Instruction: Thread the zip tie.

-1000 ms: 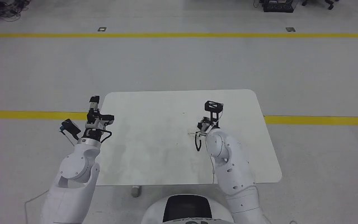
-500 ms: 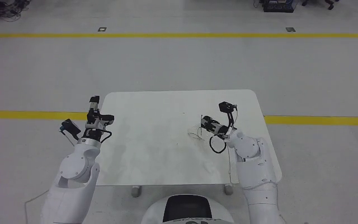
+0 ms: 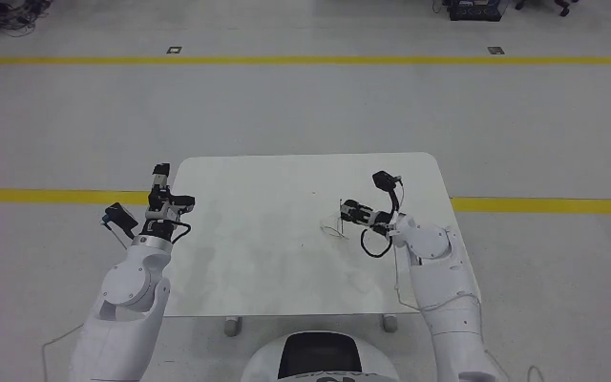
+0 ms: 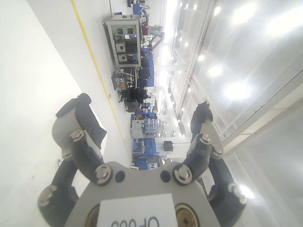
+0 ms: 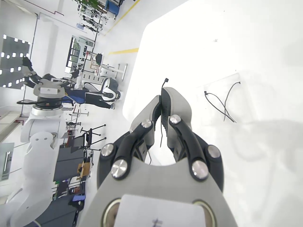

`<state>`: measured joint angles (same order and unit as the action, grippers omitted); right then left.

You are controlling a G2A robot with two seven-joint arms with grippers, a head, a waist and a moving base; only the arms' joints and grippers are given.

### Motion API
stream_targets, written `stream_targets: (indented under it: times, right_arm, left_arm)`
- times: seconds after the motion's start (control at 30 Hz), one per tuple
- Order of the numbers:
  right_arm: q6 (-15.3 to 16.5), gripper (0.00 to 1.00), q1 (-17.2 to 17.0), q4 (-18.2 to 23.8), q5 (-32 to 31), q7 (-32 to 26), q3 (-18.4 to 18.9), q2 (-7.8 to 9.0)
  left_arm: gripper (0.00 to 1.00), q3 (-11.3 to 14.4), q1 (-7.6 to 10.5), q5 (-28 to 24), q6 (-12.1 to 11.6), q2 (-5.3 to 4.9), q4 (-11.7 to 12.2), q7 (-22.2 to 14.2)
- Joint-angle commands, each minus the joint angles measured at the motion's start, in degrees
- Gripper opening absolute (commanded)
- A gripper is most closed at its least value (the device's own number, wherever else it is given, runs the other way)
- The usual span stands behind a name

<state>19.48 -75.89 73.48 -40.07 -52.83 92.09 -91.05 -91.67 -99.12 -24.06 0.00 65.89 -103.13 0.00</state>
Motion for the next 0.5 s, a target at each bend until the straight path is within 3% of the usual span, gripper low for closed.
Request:
stream_targets:
  times: [0.0, 0.07, 0.1, 0.13, 0.27, 0.47]
  right_arm:
    - [0.0, 0.0, 0.0, 0.0, 0.01, -0.01, 0.0, 0.0]
    - [0.0, 0.0, 0.0, 0.0, 0.01, -0.01, 0.0, 0.0]
    - [0.0, 0.0, -0.22, -0.6, 4.62, -1.27, -0.27, -0.11]
    - [0.0, 0.0, 0.08, -1.4, 9.8, -4.44, 0.68, 0.2]
    - [0.0, 0.0, 1.63, -4.34, 19.13, -12.6, 4.57, 2.02]
    - [0.0, 0.0, 2.48, -4.91, 30.05, -25.5, 6.4, 4.84]
  left_arm:
    - [1.0, 0.0, 0.0, 0.0, 0.0, 0.0, 0.0, 0.0]
    - [1.0, 0.0, 0.0, 0.0, 0.0, 0.0, 0.0, 0.0]
    - [1.0, 0.0, 0.0, 0.0, 0.0, 0.0, 0.0, 0.0]
    - [1.0, 0.0, 0.0, 0.0, 0.0, 0.0, 0.0, 0.0]
    - [1.0, 0.0, 0.0, 0.0, 0.0, 0.0, 0.0, 0.0]
    - [1.0, 0.0, 0.0, 0.0, 0.0, 0.0, 0.0, 0.0]
